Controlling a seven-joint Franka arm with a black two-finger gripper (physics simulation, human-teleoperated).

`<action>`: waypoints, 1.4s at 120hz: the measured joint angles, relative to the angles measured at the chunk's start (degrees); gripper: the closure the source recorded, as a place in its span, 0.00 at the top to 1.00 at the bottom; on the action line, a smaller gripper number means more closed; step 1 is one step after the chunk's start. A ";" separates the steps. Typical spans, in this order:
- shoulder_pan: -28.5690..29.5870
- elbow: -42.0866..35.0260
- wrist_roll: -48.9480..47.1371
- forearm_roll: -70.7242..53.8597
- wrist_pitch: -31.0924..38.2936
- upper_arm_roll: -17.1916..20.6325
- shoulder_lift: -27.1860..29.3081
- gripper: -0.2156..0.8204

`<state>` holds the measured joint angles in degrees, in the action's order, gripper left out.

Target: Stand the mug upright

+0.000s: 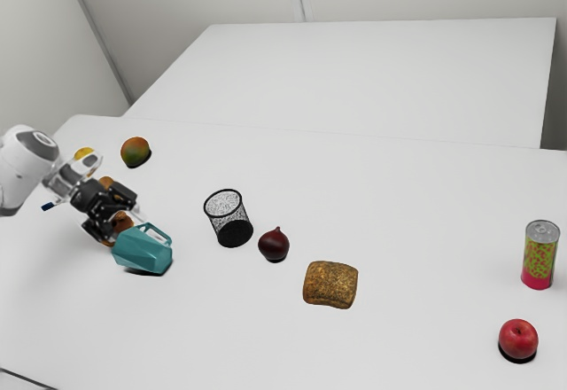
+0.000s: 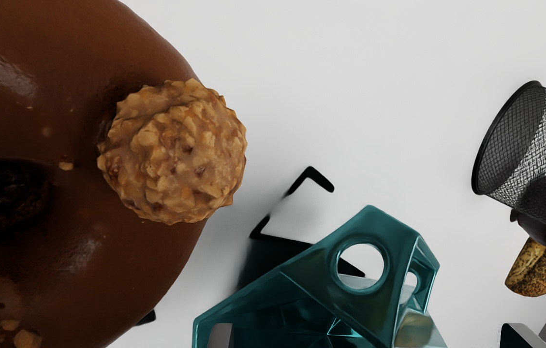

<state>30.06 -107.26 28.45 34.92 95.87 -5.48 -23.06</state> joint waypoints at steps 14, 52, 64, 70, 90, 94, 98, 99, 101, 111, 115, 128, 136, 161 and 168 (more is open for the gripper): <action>-0.58 -0.46 0.37 1.23 0.16 0.21 0.02 0.79; -1.30 0.13 -1.36 0.91 0.16 0.38 0.35 0.18; -1.81 0.10 -2.06 0.81 0.17 0.39 0.91 0.12; -2.21 -0.05 -2.55 0.78 0.14 0.37 1.57 0.10; -4.25 -1.16 -4.73 0.58 0.02 0.31 4.53 0.05; -4.59 -1.76 -5.23 0.38 0.09 0.30 5.19 0.04; -4.93 -2.12 -5.76 0.09 0.15 0.29 5.76 0.04; -5.03 -2.18 -5.90 -0.01 0.17 0.29 5.89 0.04; -5.20 -2.28 -6.17 -0.22 0.19 0.30 6.15 0.04; -6.35 -2.50 -7.58 -1.94 0.32 0.29 7.89 0.03; -7.22 -2.55 -8.13 -3.29 0.44 0.29 8.98 0.03; -11.32 -4.00 -9.76 -10.46 2.64 0.37 14.03 0.03; -13.78 -5.82 -10.89 -15.08 4.50 0.42 17.22 0.03; -21.94 -14.72 -17.22 -28.60 9.88 2.36 27.89 0.03; -24.81 -17.01 -19.58 -31.17 11.24 2.74 29.97 0.03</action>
<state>5.25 -124.26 8.88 3.75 107.11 -2.74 6.91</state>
